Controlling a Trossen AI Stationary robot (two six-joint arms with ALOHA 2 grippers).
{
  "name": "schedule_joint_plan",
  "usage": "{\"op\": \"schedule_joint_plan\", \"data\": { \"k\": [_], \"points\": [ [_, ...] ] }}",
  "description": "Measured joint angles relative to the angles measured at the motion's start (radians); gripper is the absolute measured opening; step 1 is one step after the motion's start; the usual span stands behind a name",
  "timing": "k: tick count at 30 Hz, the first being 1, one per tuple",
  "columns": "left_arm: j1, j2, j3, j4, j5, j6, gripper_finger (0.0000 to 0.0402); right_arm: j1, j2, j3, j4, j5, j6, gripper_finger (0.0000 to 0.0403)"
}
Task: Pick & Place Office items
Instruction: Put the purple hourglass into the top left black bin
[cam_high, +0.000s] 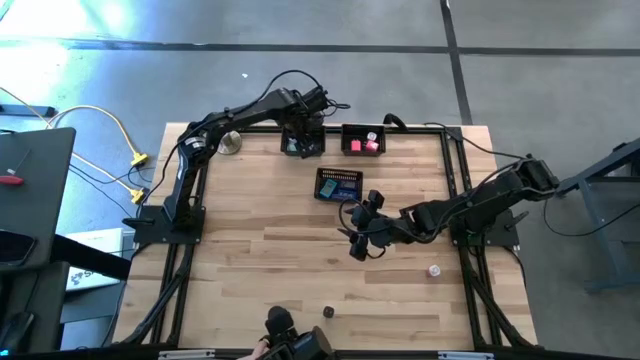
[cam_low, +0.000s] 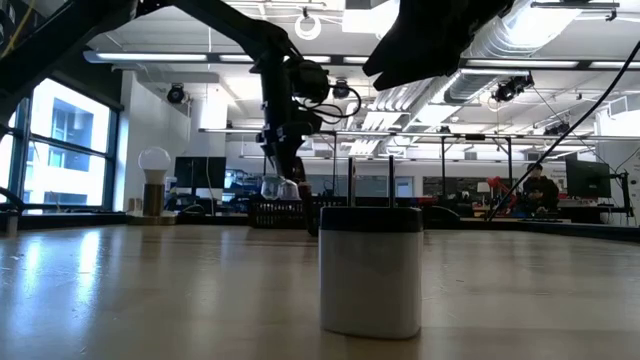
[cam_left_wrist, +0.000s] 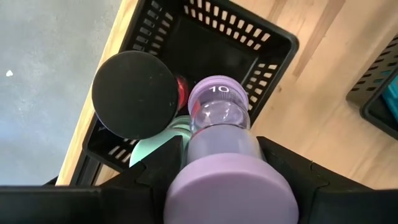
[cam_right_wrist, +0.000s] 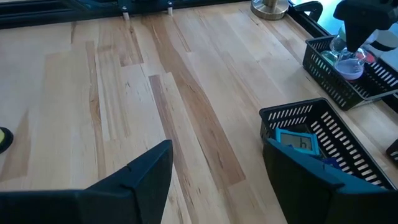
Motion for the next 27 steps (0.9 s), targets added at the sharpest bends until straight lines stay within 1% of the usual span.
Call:
{"op": "schedule_joint_plan", "data": {
  "k": [10, 15, 20, 27],
  "points": [
    [0.000, 0.000, 0.000, 0.010, -0.005, -0.004, 0.0191, 0.000, 0.000, 0.000, -0.010, 0.000, 0.005, 0.0238],
    [-0.001, 0.000, 0.000, 0.010, -0.040, -0.011, 0.0191, 0.000, 0.000, 0.000, -0.014, 0.000, 0.008, 0.0238],
    [-0.001, 0.000, 0.000, 0.010, -0.045, -0.010, 0.0191, 0.000, 0.000, 0.000, -0.014, 0.000, 0.008, 0.0238],
    [-0.001, 0.000, 0.000, 0.009, -0.046, 0.022, 0.0191, 0.000, 0.000, 0.000, -0.015, 0.000, 0.008, 0.0238]
  ]
}}
